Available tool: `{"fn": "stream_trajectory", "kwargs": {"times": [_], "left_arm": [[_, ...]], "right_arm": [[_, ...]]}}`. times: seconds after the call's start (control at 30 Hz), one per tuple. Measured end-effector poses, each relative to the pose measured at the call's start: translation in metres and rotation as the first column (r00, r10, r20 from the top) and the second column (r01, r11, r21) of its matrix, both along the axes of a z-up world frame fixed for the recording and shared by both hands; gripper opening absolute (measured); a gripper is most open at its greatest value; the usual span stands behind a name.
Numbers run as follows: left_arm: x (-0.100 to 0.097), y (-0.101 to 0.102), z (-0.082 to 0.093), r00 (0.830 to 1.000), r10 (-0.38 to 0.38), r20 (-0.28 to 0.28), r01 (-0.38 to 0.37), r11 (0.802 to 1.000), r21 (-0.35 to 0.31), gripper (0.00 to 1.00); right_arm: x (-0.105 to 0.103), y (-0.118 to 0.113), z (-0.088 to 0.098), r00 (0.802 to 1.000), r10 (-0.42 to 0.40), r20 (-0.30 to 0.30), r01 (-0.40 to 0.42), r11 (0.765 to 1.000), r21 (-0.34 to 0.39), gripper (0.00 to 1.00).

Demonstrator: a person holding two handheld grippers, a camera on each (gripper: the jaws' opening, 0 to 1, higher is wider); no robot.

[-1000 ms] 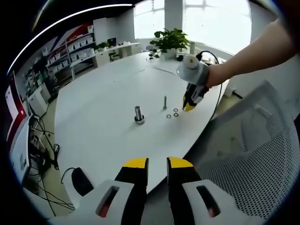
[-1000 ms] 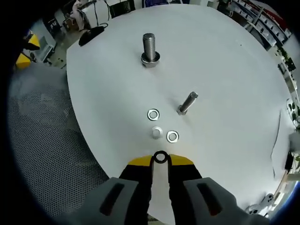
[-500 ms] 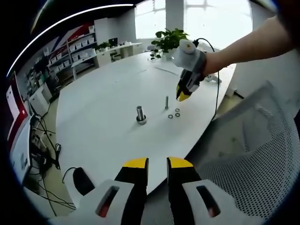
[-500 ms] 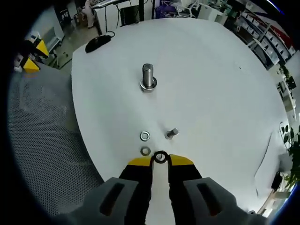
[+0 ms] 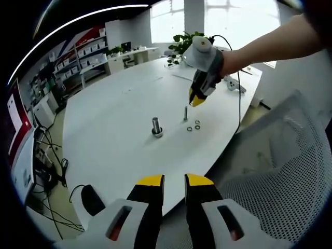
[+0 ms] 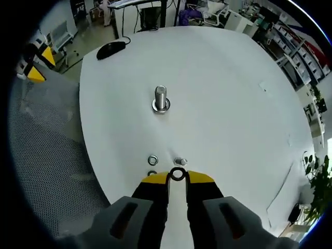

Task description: Place the washer onto the threaded stud by aligning its center hole with the stud, sliding it down to the base, and recovering from edge contact or off-axis alignment until the washer reaches the visible bottom stop.

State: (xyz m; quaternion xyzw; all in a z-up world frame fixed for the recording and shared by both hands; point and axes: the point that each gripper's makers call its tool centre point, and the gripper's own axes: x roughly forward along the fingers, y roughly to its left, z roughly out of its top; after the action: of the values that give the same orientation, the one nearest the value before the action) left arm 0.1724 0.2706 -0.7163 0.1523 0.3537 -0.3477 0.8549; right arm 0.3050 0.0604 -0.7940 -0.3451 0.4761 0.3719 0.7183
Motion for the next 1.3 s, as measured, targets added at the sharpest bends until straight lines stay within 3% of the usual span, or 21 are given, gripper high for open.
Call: {"fn": "stream_trajectory", "kwargs": {"times": [0.2, 0.6, 0.9, 1.03, 1.3], "left_arm": [[0.0, -0.001, 0.0, 1.0, -0.006, 0.001, 0.006, 1.0, 0.004, 0.13], [0.0, 0.0, -0.003, 1.0, -0.009, -0.009, 0.009, 1.0, 0.014, 0.13], [0.001, 0.001, -0.003, 1.0, 0.001, -0.016, -0.001, 1.0, 0.004, 0.13], [0.0, 0.001, -0.005, 1.0, 0.002, -0.022, -0.002, 1.0, 0.005, 0.13], [0.0, 0.002, -0.005, 1.0, 0.013, -0.026, -0.013, 1.0, 0.001, 0.13]], "right_arm": [[-0.001, 0.006, -0.001, 1.0, 0.005, -0.007, -0.005, 1.0, 0.001, 0.14], [0.016, 0.005, -0.009, 1.0, 0.002, -0.003, -0.002, 1.0, -0.002, 0.14], [0.012, 0.004, -0.016, 1.0, 0.009, -0.014, -0.009, 0.999, -0.031, 0.14], [0.013, 0.006, -0.016, 1.0, -0.016, -0.021, 0.016, 1.0, -0.011, 0.14], [0.015, 0.007, -0.028, 0.999, 0.014, -0.038, -0.016, 0.999, -0.044, 0.14]]}}
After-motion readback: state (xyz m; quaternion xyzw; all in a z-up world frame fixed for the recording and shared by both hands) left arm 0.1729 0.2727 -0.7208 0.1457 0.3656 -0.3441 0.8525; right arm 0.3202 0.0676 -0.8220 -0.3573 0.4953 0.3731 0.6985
